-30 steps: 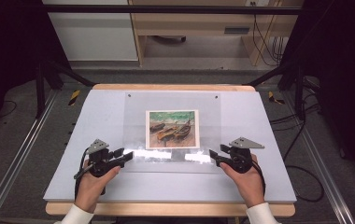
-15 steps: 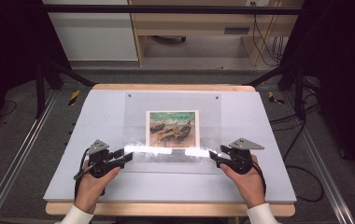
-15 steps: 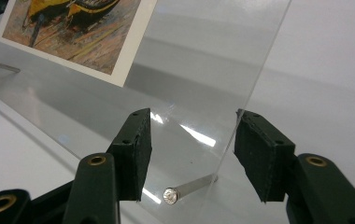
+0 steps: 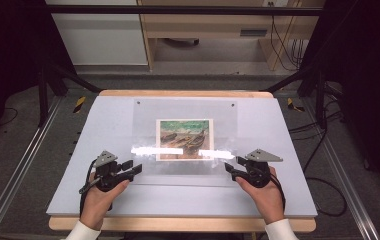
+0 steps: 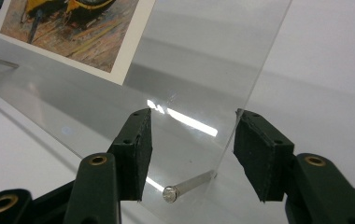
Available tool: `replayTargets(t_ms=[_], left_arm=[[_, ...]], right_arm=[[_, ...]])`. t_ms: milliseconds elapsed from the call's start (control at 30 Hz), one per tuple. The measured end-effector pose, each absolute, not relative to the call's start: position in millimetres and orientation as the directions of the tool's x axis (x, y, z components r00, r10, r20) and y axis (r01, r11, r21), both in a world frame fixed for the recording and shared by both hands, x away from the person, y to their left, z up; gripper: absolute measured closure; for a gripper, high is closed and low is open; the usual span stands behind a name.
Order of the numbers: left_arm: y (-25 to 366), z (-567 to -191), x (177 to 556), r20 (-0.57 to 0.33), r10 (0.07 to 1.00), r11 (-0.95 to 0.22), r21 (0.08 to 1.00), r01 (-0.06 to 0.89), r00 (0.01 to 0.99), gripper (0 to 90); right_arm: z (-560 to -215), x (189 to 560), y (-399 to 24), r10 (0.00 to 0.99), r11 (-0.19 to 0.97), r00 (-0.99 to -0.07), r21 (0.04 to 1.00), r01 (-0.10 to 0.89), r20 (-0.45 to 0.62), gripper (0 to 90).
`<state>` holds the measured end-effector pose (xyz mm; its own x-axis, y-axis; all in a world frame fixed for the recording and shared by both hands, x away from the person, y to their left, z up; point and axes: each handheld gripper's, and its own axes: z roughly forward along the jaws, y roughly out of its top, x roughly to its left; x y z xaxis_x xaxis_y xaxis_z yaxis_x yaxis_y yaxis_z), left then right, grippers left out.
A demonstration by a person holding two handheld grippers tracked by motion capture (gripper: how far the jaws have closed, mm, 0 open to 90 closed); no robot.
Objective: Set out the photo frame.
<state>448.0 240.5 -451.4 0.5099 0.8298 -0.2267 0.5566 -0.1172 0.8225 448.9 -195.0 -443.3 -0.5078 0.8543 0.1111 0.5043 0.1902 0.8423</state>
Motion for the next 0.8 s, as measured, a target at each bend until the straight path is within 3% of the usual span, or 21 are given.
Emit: replayTargets(t_ms=[800], left_arm=[[239.9,-452.9,440.0,-0.193,0.838,-0.146,0.821,0.552,0.51,56.6]], right_arm=[[-443.4,441.3,-197.3,0.855,0.2,-0.509,0.843,0.5,0.098,53.9]])
